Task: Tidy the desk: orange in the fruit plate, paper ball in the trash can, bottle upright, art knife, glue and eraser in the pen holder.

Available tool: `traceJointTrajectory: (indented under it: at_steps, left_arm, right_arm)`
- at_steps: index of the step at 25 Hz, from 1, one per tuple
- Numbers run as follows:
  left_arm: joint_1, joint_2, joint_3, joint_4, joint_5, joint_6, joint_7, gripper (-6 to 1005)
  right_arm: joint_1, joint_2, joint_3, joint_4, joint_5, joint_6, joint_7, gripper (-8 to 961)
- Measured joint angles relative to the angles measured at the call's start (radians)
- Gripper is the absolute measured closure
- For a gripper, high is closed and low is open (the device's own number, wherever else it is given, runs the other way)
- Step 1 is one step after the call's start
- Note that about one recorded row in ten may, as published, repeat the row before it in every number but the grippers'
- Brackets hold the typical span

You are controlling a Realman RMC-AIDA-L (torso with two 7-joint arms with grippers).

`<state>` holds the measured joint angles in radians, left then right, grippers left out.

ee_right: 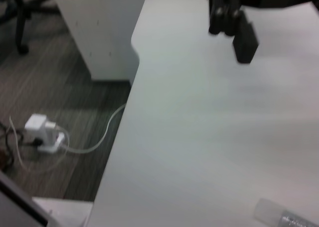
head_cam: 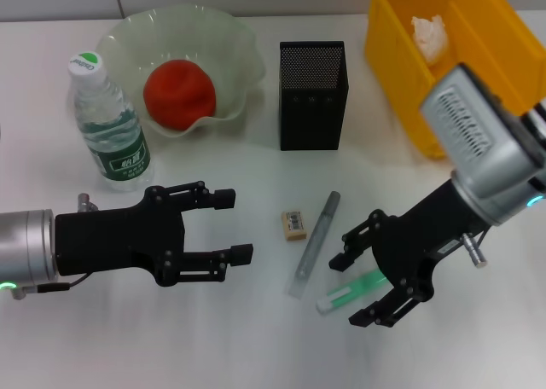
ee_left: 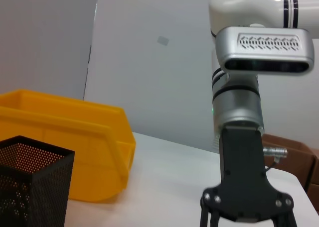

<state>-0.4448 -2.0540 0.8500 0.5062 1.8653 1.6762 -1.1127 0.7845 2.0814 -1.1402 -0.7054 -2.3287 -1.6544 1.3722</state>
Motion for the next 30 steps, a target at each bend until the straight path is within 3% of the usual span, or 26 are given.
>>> traceJointTrajectory:
  at_steps: [3,14,30]
  left_arm:
    - [0.0,-0.001,0.0,0.0,0.0,-0.002,0.0,195]
    - [-0.005,-0.001,0.0,0.0,0.0,-0.015,-0.012,195]
    - [-0.015,0.006,0.002,0.0,0.004,-0.038,-0.039,195]
  right_arm:
    - [0.015,0.002,-0.064,-0.004,0.0,0.029,0.021,171]
    - [0.056,0.004,-0.297,-0.119,0.001,0.057,0.128,389]
    - [0.157,0.01,-0.545,-0.145,0.0,0.105,0.197,420]
